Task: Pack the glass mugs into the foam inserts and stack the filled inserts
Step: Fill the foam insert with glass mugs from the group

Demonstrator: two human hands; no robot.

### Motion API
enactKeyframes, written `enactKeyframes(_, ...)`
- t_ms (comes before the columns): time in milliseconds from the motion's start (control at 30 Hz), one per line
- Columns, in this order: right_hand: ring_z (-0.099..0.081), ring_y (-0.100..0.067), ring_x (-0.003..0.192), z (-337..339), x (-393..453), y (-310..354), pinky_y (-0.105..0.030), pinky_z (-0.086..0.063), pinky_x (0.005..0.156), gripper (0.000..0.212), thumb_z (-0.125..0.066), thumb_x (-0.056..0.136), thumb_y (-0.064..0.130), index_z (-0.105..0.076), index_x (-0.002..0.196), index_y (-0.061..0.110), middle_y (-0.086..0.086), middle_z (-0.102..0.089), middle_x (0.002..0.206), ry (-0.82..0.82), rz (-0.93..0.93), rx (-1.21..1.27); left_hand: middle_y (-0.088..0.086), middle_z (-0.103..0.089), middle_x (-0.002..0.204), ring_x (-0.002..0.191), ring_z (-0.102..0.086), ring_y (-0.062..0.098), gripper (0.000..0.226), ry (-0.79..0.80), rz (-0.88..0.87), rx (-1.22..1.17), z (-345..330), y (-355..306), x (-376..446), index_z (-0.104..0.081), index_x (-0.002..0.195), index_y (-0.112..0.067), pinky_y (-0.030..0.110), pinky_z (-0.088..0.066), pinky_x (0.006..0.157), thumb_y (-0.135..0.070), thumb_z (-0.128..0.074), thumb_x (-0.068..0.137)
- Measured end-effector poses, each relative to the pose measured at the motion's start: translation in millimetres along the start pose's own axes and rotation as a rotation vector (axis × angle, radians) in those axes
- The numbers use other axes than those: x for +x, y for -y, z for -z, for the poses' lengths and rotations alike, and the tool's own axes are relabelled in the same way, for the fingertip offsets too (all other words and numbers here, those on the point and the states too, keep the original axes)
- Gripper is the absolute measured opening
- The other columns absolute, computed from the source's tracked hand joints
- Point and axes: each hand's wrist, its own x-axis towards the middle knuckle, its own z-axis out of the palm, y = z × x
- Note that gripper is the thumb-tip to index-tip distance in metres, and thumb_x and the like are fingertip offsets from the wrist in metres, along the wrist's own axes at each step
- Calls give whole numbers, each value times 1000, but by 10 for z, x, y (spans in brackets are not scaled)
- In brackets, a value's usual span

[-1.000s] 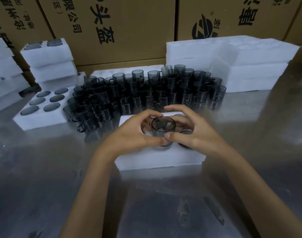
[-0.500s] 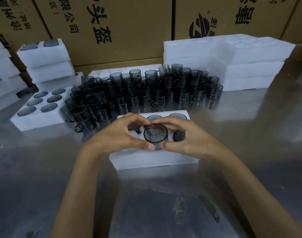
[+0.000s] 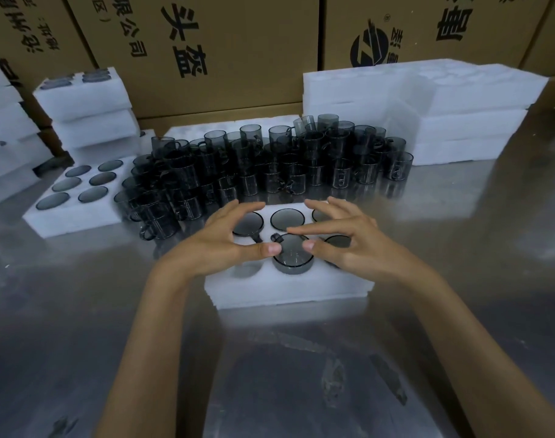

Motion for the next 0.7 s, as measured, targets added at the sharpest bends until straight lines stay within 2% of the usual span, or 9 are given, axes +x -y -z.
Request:
enactKeyframes(133, -2, -1, 150, -56, 32, -11, -39, 5, 120, 29, -65, 92, 44, -58, 111, 65, 24, -27, 158, 27, -29, -62, -17, 10, 165, 151, 16, 6, 108, 17, 70, 36, -59, -2, 50, -21, 151, -51, 44, -2, 122, -66, -73, 58)
enactKeyframes(333, -2, 3, 149, -79, 55, -28, -31, 4, 110, 34, -68, 89, 44, -55, 109, 69, 28, -24, 158, 23, -73, -42, -20, 9, 164, 150, 15, 4, 113, 14, 83, 60, -64, 64, 111, -19, 152, -50, 42, -2, 122, -71, -71, 54)
enactKeyframes(433, -7, 6, 145, -115, 61, -50, -40, 3, 118, 38, -71, 87, 41, -55, 112, 64, 30, -29, 154, -22, -119, 25, -21, -5, 162, 150, 4, 4, 110, -79, 44, 84, -71, 123, 93, -27, 150, -48, 38, -9, 120, -76, -69, 53)
enactKeyframes(500, -15, 5, 144, -141, 70, -84, -49, -5, 123, 40, -74, 84, 37, -57, 109, 62, 30, -35, 150, -72, -119, 70, -23, -14, 157, 147, -2, 3, 109, -117, 5, 122, -80, 152, 76, -31, 149, -46, 36, -12, 119, -79, -67, 52)
enactKeyframes(533, -19, 5, 143, -149, 74, -103, -50, -10, 123, 40, -76, 81, 36, -60, 108, 60, 31, -38, 147, -97, -118, 100, -24, -17, 154, 145, -5, 1, 107, -115, -11, 138, -74, 172, 74, -33, 148, -46, 35, -13, 118, -80, -66, 52)
enactKeyframes(600, -24, 8, 140, -151, 82, -146, -47, -17, 122, 40, -79, 77, 36, -65, 109, 55, 33, -43, 142, -130, -126, 168, -24, -27, 148, 139, -18, -2, 92, -126, -47, 86, -29, 241, 79, -42, 142, -47, 28, -18, 114, -78, -65, 59)
enactKeyframes(633, -26, 9, 138, -152, 89, -164, -44, -19, 122, 40, -79, 75, 37, -66, 108, 54, 35, -45, 140, -138, -131, 200, -23, -36, 145, 133, -30, -4, 76, -187, -80, 2, 3, 294, 82, -51, 137, -45, 25, -25, 111, -73, -65, 68)
enactKeyframes(667, -26, 11, 136, -152, 98, -181, -41, -21, 121, 40, -80, 74, 37, -67, 108, 53, 36, -46, 138, -143, -132, 223, -18, -47, 140, 126, -43, -4, 59, -322, -118, -94, 35, 366, 97, -58, 132, -40, 23, -34, 107, -63, -67, 78)
enactKeyframes(700, -27, 13, 135, -157, 100, -194, -39, -23, 121, 39, -80, 73, 38, -67, 107, 53, 37, -47, 136, -148, -129, 235, -10, -54, 134, 119, -52, 2, 44, -536, -145, -141, 63, 459, 115, -62, 128, -32, 24, -42, 102, -48, -68, 87)
